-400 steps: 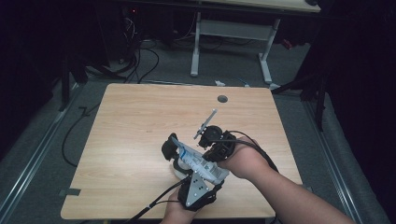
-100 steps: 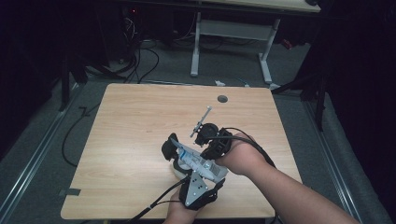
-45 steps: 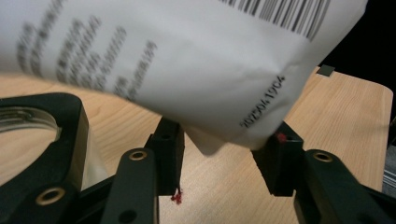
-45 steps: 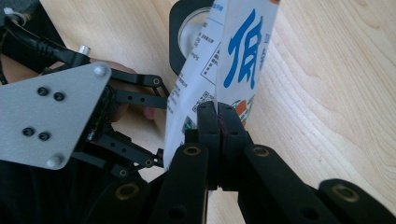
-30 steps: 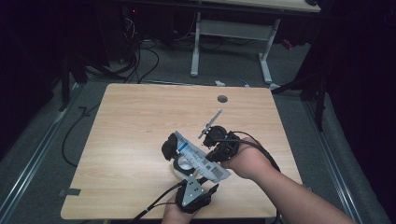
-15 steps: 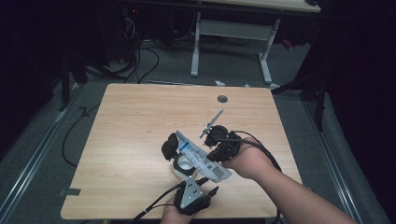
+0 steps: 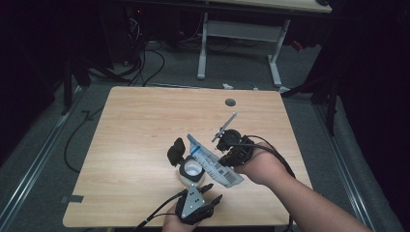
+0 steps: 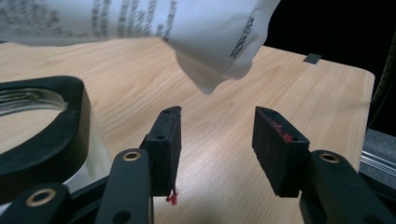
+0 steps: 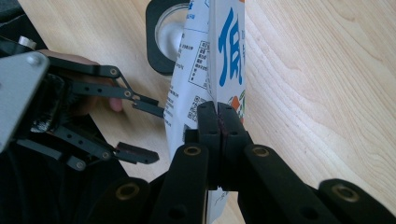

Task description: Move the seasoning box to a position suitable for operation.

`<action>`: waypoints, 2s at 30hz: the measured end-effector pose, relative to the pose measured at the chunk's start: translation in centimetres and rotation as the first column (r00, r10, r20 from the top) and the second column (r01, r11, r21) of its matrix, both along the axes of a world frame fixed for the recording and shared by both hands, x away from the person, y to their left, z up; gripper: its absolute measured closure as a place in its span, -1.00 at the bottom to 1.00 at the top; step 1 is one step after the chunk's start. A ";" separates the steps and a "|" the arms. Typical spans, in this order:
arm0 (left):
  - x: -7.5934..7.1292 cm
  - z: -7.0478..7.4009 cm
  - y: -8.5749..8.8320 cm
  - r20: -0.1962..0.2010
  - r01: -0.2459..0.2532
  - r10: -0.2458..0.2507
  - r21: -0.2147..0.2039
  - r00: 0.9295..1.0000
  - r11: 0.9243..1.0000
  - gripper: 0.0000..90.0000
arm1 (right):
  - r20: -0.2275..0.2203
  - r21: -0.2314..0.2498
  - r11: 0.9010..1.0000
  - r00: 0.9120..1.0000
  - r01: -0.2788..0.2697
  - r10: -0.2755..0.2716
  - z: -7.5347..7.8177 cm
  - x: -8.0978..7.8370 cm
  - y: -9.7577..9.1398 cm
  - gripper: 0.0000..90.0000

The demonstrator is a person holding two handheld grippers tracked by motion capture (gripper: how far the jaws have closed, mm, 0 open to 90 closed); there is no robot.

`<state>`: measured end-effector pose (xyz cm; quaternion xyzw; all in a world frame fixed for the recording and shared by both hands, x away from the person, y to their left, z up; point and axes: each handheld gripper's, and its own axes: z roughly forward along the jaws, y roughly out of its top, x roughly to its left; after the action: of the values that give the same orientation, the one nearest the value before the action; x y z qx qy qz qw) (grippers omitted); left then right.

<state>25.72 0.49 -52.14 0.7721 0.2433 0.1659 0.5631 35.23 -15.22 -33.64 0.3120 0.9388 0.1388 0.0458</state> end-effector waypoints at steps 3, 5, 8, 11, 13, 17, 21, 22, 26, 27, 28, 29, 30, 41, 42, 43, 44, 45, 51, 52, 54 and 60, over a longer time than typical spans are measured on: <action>-0.1 -0.1 0.4 0.000 0.001 -0.001 0.000 1.000 1.000 0.17 | 0.008 -0.003 1.000 1.000 -0.009 0.009 -0.1 0.2 -0.4 1.00; -0.1 -0.1 0.5 0.001 -0.001 0.001 0.000 1.000 1.000 0.17 | 0.011 -0.006 1.000 1.000 -0.009 0.009 -0.1 0.2 -0.5 1.00; -0.2 -0.2 1.1 0.002 -0.008 0.008 0.001 1.000 1.000 0.17 | 0.015 -0.004 1.000 1.000 0.005 -0.005 -0.2 0.4 -1.1 1.00; -0.1 -0.3 1.4 0.001 -0.011 0.011 0.004 1.000 1.000 0.16 | 0.016 -0.004 1.000 1.000 0.014 -0.014 -0.4 0.7 -1.7 1.00; -0.1 -0.4 1.8 0.000 -0.016 0.016 0.006 1.000 1.000 0.16 | 0.014 -0.006 1.000 1.000 0.027 -0.027 -0.5 0.7 -1.7 1.00; 0.1 -0.5 2.6 -0.003 -0.027 0.027 0.012 1.000 1.000 0.15 | 0.014 -0.013 0.999 0.999 0.051 -0.051 -1.3 1.2 -2.8 1.00; 0.2 -0.4 3.4 -0.009 -0.033 0.033 0.019 0.999 0.999 0.14 | 0.008 -0.024 0.995 0.995 0.095 -0.094 -2.2 1.8 -4.0 1.00; 0.2 -0.4 3.4 -0.009 -0.033 0.033 0.019 0.999 0.999 0.14 | 0.013 -0.028 0.995 0.996 0.091 -0.091 -2.5 2.0 -4.3 1.00; 0.3 -0.2 3.9 -0.009 -0.039 0.039 0.013 0.999 0.999 0.14 | 0.010 -0.031 0.993 0.994 0.113 -0.112 -3.3 2.5 -5.4 1.00; 0.3 -0.2 4.1 -0.012 -0.040 0.040 0.016 0.999 0.999 0.14 | 0.003 -0.034 0.991 0.991 0.132 -0.132 -3.8 2.7 -6.0 1.00; 0.4 -0.2 4.2 -0.013 -0.044 0.044 0.012 0.999 0.999 0.14 | 0.000 -0.036 0.990 0.990 0.139 -0.139 -4.1 2.9 -6.3 1.00; 0.5 -0.1 4.6 -0.015 -0.049 0.049 0.014 0.999 0.999 0.14 | -0.001 -0.037 0.988 0.989 0.148 -0.148 -4.4 3.0 -6.6 1.00; 0.5 -0.1 4.8 -0.017 -0.051 0.051 0.018 0.999 0.999 0.14 | -0.002 -0.040 0.987 0.988 0.155 -0.155 -4.7 3.1 -6.8 1.00; 1.7 0.5 7.5 -0.035 -0.115 0.114 -0.013 0.993 0.993 0.13 | -0.016 -0.037 0.974 0.974 0.225 -0.226 -6.8 4.7 -9.5 1.00; 1.8 0.6 7.8 -0.034 -0.119 0.119 -0.010 0.992 0.993 0.13 | -0.014 -0.036 0.972 0.972 0.233 -0.234 -6.9 4.8 -9.6 1.00; 2.0 0.6 8.2 -0.034 -0.126 0.125 -0.007 0.992 0.992 0.13 | -0.008 -0.035 0.971 0.972 0.235 -0.236 -7.0 5.0 -9.8 1.00; 2.4 0.6 8.9 -0.049 -0.132 0.131 -0.006 0.990 0.991 0.12 | 0.006 -0.019 0.969 0.969 0.247 -0.247 -7.0 5.2 -10.1 1.00; 2.7 0.6 9.2 -0.070 -0.129 0.128 -0.011 0.989 0.992 0.11 | 0.010 -0.013 0.968 0.968 0.251 -0.251 -7.0 5.2 -10.1 1.00; 3.7 0.2 10.9 -0.087 -0.154 0.155 0.013 0.984 0.988 0.09 | 0.062 0.046 0.963 0.962 0.265 -0.268 -6.8 5.2 -10.7 1.00; 4.1 0.2 11.5 -0.077 -0.170 0.172 0.026 0.982 0.985 0.09 | 0.074 0.054 0.959 0.957 0.277 -0.280 -6.7 5.1 -10.8 1.00; 4.3 0.2 11.8 -0.076 -0.173 0.175 0.033 0.982 0.984 0.07 | 0.083 0.074 0.958 0.955 0.279 -0.284 -6.6 5.0 -10.9 1.00; 5.3 0.2 13.6 -0.071 -0.202 0.206 0.066 0.976 0.977 0.07 | 0.168 0.151 0.945 0.935 0.289 -0.313 -6.2 4.6 -11.4 1.00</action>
<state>31.03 14.10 -51.92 0.7652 0.3379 0.1998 0.5102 39.80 -26.62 -39.88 0.4398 0.8607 0.2171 0.1363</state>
